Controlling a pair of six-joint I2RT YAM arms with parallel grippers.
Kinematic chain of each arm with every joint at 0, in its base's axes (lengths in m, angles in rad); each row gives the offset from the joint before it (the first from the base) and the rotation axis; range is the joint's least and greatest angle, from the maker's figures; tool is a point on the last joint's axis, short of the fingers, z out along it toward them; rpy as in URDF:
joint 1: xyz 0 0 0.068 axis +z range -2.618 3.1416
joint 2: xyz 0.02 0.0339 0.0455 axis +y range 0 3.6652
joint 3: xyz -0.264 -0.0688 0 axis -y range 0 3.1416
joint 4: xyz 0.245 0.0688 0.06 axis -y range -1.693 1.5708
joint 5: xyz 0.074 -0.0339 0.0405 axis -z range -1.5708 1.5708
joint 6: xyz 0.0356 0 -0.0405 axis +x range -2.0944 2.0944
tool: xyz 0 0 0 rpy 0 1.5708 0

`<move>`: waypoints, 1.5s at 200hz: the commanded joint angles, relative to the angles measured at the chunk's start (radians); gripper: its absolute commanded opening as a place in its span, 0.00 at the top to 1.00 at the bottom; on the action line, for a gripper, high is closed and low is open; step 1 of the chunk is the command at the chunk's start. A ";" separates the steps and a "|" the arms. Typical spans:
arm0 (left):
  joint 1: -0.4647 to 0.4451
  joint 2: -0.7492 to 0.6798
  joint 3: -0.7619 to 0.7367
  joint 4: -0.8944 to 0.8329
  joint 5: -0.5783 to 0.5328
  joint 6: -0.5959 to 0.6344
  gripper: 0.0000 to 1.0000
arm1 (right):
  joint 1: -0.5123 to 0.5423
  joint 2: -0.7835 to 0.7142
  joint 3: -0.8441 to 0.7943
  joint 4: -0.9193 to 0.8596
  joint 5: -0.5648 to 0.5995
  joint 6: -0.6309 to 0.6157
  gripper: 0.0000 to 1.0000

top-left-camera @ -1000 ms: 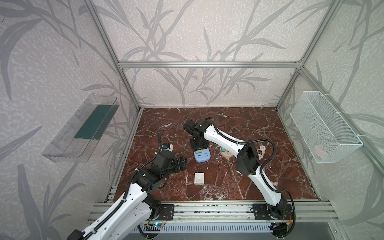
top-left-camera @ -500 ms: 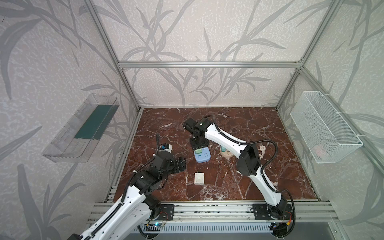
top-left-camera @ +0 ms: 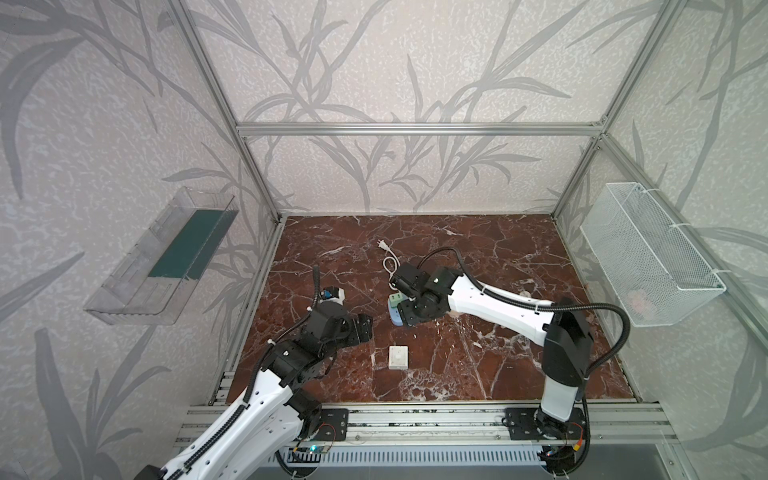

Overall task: Insert the plug
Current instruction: 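Open the right gripper and release the charger in the light blue strip, then lower the right gripper onto the white charger and close on it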

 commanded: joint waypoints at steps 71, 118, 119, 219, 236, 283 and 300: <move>-0.002 0.013 -0.050 0.010 0.020 -0.038 0.07 | 0.171 0.005 -0.189 0.196 -0.021 0.208 0.28; -0.002 -0.019 -0.070 0.024 0.021 -0.075 0.07 | 0.182 0.045 -0.172 0.182 -0.008 0.210 0.27; -0.003 -0.019 -0.070 0.024 0.021 -0.075 0.07 | 0.182 0.047 -0.170 0.180 -0.008 0.210 0.27; -0.001 0.008 -0.048 0.025 0.030 -0.061 0.07 | 0.182 0.145 -0.131 0.205 -0.078 0.194 0.27; -0.002 0.008 -0.051 0.025 0.030 -0.062 0.07 | 0.182 0.158 -0.126 0.209 -0.080 0.192 0.27; -0.002 0.018 -0.053 0.034 0.031 -0.064 0.07 | 0.182 0.216 -0.080 0.162 -0.082 0.190 0.27; -0.001 0.025 -0.052 0.038 0.034 -0.061 0.07 | 0.180 0.232 -0.067 0.144 -0.084 0.193 0.28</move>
